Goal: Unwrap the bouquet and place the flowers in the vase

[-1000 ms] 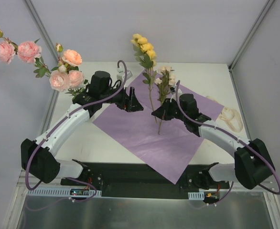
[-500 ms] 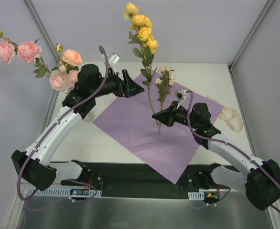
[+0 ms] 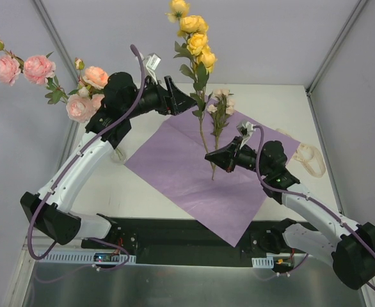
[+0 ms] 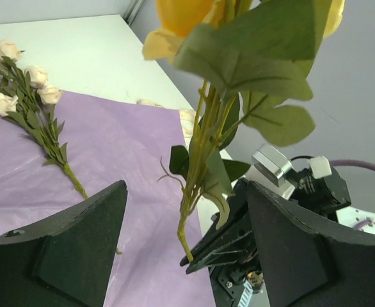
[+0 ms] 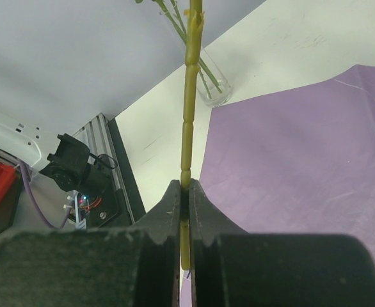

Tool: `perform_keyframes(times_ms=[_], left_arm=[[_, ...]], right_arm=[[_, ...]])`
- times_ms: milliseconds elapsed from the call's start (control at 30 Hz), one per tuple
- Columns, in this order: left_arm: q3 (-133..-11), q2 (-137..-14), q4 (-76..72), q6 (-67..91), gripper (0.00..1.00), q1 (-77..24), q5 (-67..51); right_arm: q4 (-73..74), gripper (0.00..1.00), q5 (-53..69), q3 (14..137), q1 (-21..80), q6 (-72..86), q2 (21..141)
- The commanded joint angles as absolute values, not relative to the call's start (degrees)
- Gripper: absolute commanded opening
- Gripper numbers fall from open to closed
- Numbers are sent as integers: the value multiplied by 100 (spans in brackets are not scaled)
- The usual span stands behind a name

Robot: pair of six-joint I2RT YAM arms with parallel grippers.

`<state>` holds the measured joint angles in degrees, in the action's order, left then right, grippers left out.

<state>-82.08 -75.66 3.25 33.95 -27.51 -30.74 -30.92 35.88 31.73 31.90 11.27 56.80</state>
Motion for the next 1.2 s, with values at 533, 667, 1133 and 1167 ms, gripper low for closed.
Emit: perform_keyframes(times_ms=[533, 667, 1133, 1167], left_arm=[[-9035, -7725, 852, 2118, 48, -4043, -194], [-9070, -7787, 870, 2171, 42, -4061, -176], [-8957, -7420, 870, 1268, 0, -4113, -518], [-8886, -7296, 870, 1144, 0, -4105, -553]], right_arm=[[-2347, 1, 2338, 3331, 3797, 35, 5142], [-2312, 1, 2303, 3331, 3832, 44, 5115], [-1978, 59, 2277, 3349, 3955, -343, 4896], [-1951, 69, 2215, 3331, 3955, -343, 4817]])
